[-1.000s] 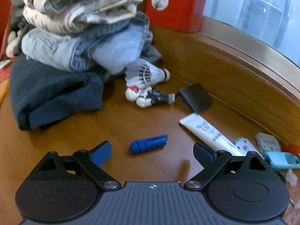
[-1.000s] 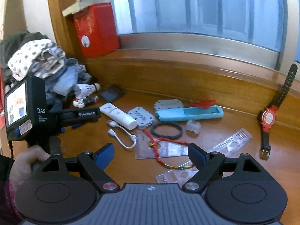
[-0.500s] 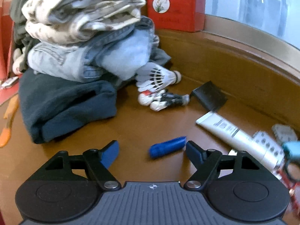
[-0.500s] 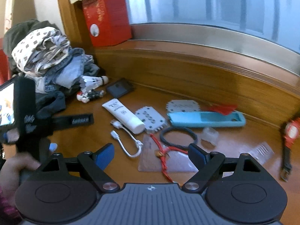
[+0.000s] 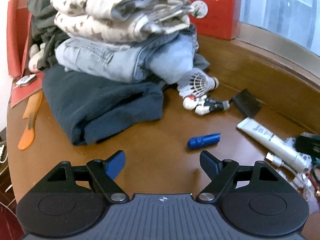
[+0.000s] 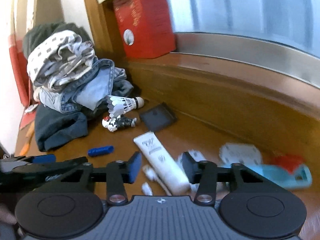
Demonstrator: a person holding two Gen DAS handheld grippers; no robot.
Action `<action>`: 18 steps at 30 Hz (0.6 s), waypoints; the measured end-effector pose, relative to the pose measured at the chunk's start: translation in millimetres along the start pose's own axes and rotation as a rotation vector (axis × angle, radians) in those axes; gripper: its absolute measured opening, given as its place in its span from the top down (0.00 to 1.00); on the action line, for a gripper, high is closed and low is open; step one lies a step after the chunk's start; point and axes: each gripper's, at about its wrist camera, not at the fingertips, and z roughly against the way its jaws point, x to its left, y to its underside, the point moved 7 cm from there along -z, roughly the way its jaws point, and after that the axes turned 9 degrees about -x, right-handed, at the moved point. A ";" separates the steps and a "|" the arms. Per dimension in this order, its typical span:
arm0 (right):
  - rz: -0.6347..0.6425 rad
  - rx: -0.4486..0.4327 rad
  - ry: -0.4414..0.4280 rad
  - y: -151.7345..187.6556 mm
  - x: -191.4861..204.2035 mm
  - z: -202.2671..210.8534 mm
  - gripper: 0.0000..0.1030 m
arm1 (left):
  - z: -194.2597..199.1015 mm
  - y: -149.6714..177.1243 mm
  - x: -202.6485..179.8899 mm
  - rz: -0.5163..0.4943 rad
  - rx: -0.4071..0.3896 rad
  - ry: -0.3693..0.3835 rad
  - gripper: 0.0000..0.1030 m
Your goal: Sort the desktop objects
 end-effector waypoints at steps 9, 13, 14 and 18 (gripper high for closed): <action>0.101 0.066 -0.158 -59.6 56.7 -119.9 0.65 | 7.6 10.7 25.9 0.014 0.038 -0.001 0.21; 0.134 0.029 -0.151 -78.6 76.2 -158.5 0.55 | 14.7 11.2 32.5 -0.004 0.026 0.022 0.20; 0.149 0.031 -0.152 -81.4 79.8 -165.9 0.47 | 15.9 10.1 33.2 -0.005 0.021 0.034 0.19; 0.277 0.086 -0.119 -76.8 87.7 -189.4 0.48 | 15.4 4.3 31.4 -0.015 0.000 0.062 0.19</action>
